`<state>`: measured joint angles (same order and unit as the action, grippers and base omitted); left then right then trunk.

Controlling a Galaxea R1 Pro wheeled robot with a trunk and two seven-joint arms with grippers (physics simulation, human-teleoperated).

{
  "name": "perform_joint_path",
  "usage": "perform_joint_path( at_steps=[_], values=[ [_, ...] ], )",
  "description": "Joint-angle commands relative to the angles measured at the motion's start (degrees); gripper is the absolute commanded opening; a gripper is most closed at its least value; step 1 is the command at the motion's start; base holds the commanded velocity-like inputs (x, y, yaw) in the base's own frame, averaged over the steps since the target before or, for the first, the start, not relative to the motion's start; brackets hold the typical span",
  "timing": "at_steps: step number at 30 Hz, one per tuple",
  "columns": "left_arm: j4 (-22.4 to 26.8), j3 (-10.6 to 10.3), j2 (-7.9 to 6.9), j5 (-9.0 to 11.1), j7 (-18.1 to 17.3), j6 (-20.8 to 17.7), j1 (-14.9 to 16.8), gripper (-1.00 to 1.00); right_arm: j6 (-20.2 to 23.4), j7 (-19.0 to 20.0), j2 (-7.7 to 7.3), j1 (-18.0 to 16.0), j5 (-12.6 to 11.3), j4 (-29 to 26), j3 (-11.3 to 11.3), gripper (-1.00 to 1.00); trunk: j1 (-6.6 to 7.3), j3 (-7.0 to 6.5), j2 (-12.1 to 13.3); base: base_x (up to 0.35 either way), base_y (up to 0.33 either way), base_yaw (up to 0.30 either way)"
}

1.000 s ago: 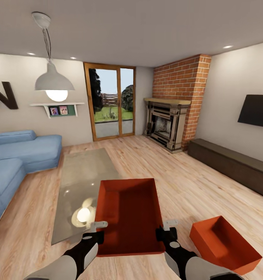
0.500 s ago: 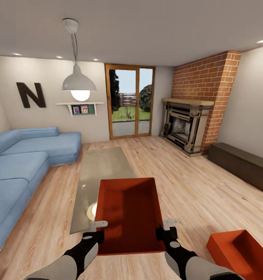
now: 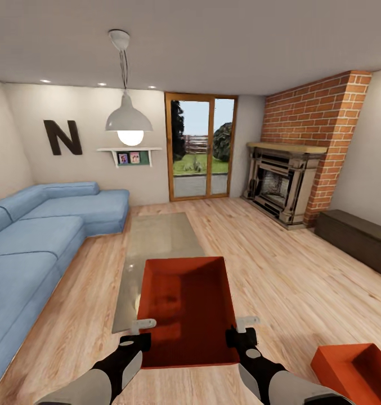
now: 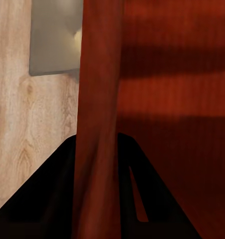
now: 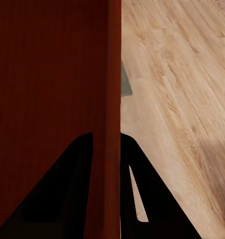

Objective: Move the two storage containers from the living room to the garage. In the garage, place one container on the floor and stack the other container on top of it (either order is fine).

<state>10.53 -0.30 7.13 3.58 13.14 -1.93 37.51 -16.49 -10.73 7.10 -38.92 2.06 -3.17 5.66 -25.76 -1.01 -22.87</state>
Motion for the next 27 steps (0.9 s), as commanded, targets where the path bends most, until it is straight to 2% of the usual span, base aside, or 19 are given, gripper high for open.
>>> perform_joint_path(
  at_steps=[1,27],
  values=[
    [0.13,1.88,-2.03,0.02,0.45,-0.26,0.02,-1.0,-0.11,-0.34,-0.16,-0.02,0.05,0.0,-2.49,-1.0,-0.02,0.02,-0.05,0.0,0.0,0.268],
    [0.24,1.96,-2.12,0.02,0.48,-0.26,0.02,-1.0,-0.12,-0.34,-0.14,-0.02,0.1,0.0,-2.49,-1.0,-0.02,0.02,-0.05,0.0,0.0,0.277]
  ],
)
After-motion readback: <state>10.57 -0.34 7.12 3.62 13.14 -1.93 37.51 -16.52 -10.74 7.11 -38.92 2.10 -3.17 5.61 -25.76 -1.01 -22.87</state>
